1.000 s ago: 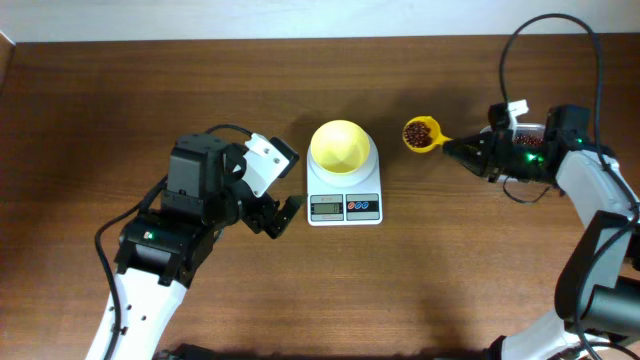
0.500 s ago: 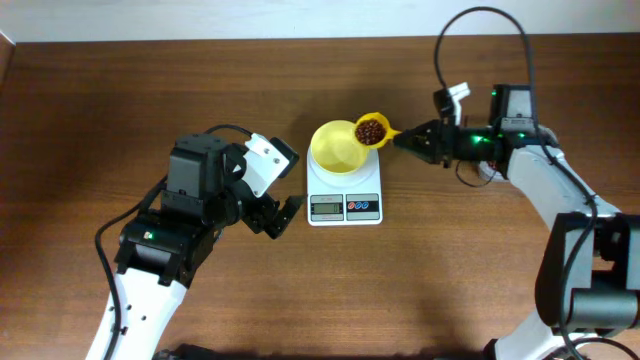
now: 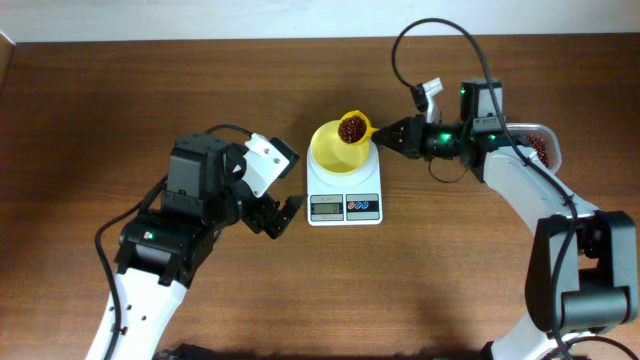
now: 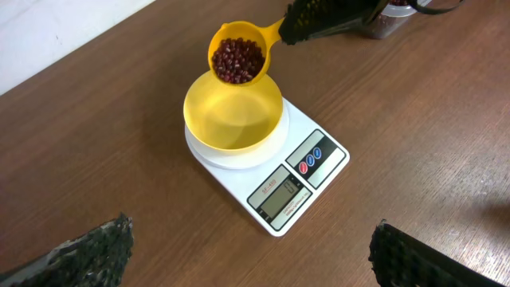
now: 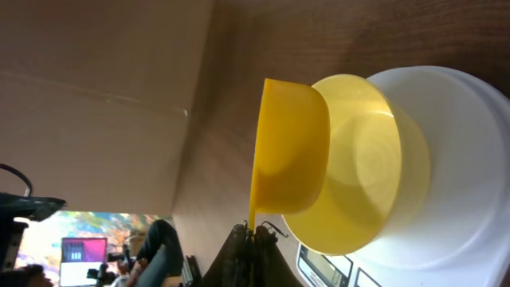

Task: Scoop item into bowl and weigh 50g on scale
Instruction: 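Tilt the scoop with the right gripper to pour beans into the bowl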

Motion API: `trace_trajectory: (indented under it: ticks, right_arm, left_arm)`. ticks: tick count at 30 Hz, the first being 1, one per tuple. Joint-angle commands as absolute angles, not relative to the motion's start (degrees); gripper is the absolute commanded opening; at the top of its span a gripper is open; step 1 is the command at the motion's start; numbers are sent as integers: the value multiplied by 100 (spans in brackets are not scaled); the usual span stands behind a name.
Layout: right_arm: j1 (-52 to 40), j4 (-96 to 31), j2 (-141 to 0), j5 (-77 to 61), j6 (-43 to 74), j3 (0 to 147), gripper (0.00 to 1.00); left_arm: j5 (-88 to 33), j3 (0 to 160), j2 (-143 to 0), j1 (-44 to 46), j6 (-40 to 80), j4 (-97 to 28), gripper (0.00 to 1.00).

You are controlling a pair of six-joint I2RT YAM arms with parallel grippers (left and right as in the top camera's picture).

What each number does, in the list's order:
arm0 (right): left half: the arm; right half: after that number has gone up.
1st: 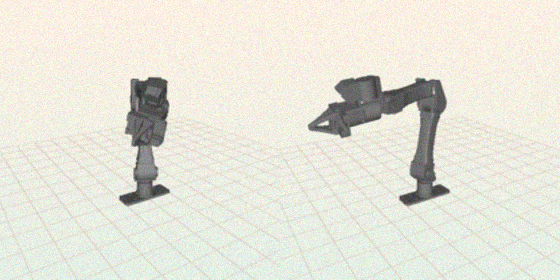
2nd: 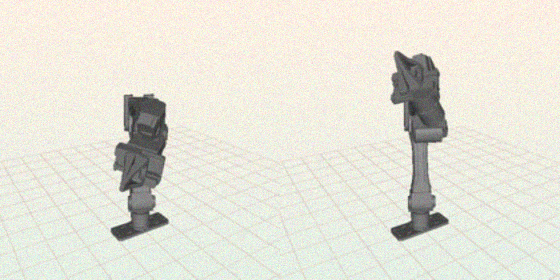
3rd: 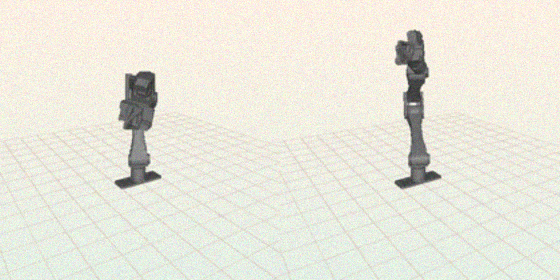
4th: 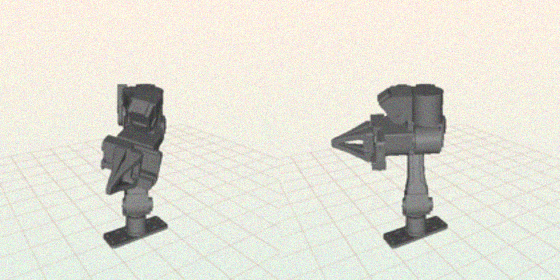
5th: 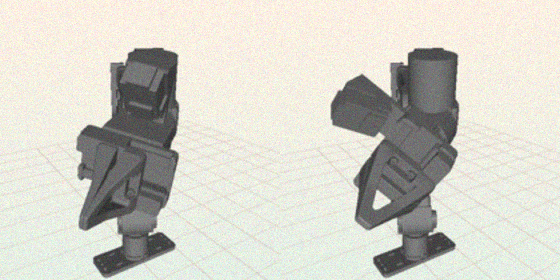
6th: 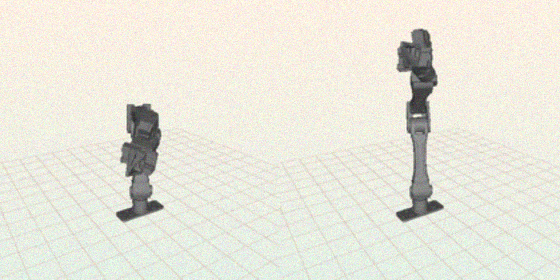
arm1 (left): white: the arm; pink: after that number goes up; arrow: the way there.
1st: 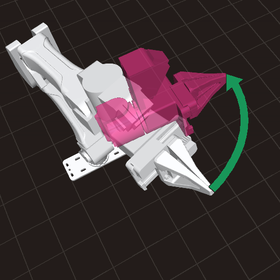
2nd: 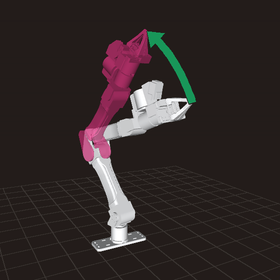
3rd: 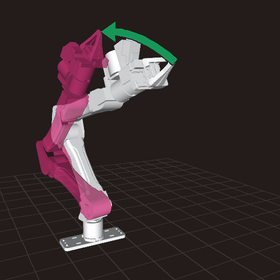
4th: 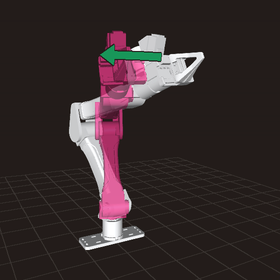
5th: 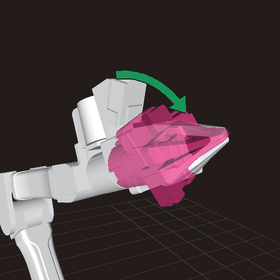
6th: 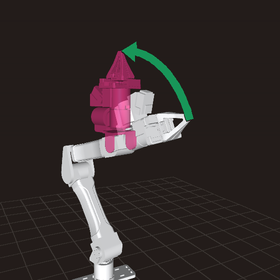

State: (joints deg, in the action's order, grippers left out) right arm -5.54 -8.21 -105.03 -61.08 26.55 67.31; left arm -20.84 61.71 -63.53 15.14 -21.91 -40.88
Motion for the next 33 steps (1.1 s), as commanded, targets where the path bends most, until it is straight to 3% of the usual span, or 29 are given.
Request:
trace_trajectory:
  ticks: [1, 6, 20, 33]
  right_arm:
    - [-738, -775, -10538, -5916, 2121, 6742, 4]
    - [-832, -775, -10538, -5454, 1763, 6742, 4]
    - [-832, -768, -10538, -5452, -1706, 6742, 4]
    - [-832, -770, -10538, -5459, -3765, 6742, 4]
  left_arm:
    - [-2165, 6154, -6329, 1494, -2283, -4080, 99]
    - [-2165, 6154, -6329, 1494, -2283, -4080, 99]
    - [-2165, 6154, -6329, 1494, -2283, -4080, 99]
    - [-2165, 6154, -6329, 1494, -2283, -4080, 99]
